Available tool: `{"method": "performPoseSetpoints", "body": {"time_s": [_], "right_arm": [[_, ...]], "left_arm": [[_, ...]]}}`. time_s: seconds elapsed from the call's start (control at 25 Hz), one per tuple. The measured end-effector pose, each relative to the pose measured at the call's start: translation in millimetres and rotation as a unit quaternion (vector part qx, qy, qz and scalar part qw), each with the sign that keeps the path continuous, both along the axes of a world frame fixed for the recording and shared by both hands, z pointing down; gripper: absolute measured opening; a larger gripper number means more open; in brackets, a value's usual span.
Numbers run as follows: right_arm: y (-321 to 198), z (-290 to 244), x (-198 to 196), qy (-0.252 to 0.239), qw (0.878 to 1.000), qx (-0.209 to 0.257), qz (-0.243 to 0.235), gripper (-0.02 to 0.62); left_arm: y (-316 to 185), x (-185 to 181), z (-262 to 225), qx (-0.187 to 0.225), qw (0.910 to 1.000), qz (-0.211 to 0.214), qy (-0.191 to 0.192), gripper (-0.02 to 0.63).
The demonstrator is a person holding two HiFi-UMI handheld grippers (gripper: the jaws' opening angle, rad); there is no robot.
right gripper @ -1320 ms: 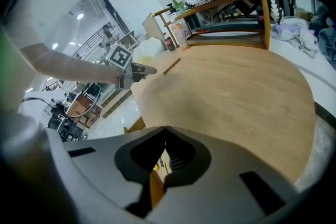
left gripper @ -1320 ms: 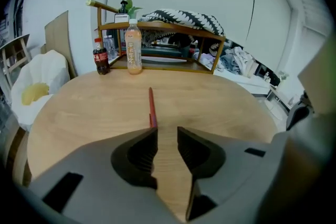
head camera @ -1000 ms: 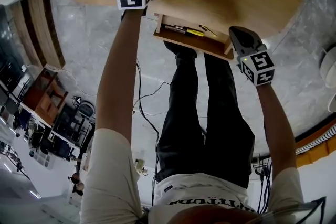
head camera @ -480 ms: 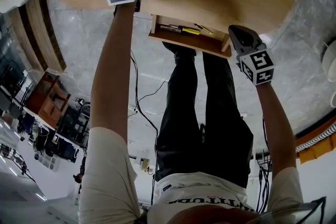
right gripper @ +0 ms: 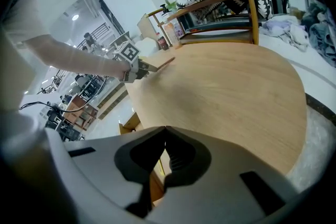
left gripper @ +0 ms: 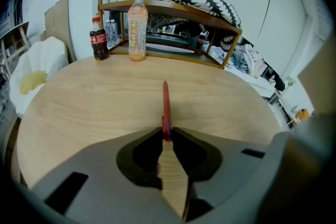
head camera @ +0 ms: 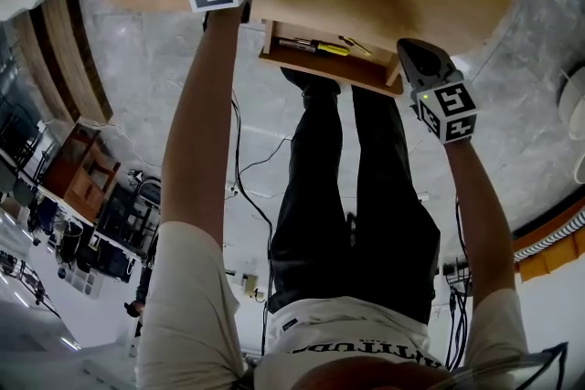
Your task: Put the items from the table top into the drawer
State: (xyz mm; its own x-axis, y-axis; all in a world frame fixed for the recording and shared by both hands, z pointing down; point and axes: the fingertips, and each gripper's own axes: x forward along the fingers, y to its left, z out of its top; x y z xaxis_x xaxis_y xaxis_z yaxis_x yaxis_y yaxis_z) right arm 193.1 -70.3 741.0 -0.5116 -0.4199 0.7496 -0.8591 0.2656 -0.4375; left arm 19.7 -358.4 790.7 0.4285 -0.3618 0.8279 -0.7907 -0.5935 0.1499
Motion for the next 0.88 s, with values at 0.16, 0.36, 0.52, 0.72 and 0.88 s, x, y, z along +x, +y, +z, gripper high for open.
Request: {"method": "performPoseSetpoints", "body": {"time_s": [0.16,0.36,0.52,0.72,0.88], "right_arm": [[-0.9,-1.5,-5.3,-0.001,1.000,-0.002,0.000,0.018],[0.3,-0.4,-19.7,-0.002,1.000,-0.002,-0.007,0.020],[4.0,-5.1,-26.8,-0.002,1.000,-0.002,-0.012,0.019],[4.3,-13.9,-32.1,0.001,1.000,-0.001,-0.019,0.018],[6.9,-20.2,-42.2,0.006,1.000,-0.001,-0.024,0.018]], "left_arm": [[17.9,0.1,-6.7,0.000,0.9999,0.009,0.012,0.075],[44.7,-6.1,-15.0,-0.001,0.9995,0.009,0.030,0.075],[66.6,-10.0,-27.9,-0.003,0.9989,0.003,0.048,0.075],[88.9,-14.2,-44.6,0.001,0.9985,0.022,0.050,0.075],[111.8,-24.1,-56.0,0.006,0.9976,0.052,0.045,0.075]]}}
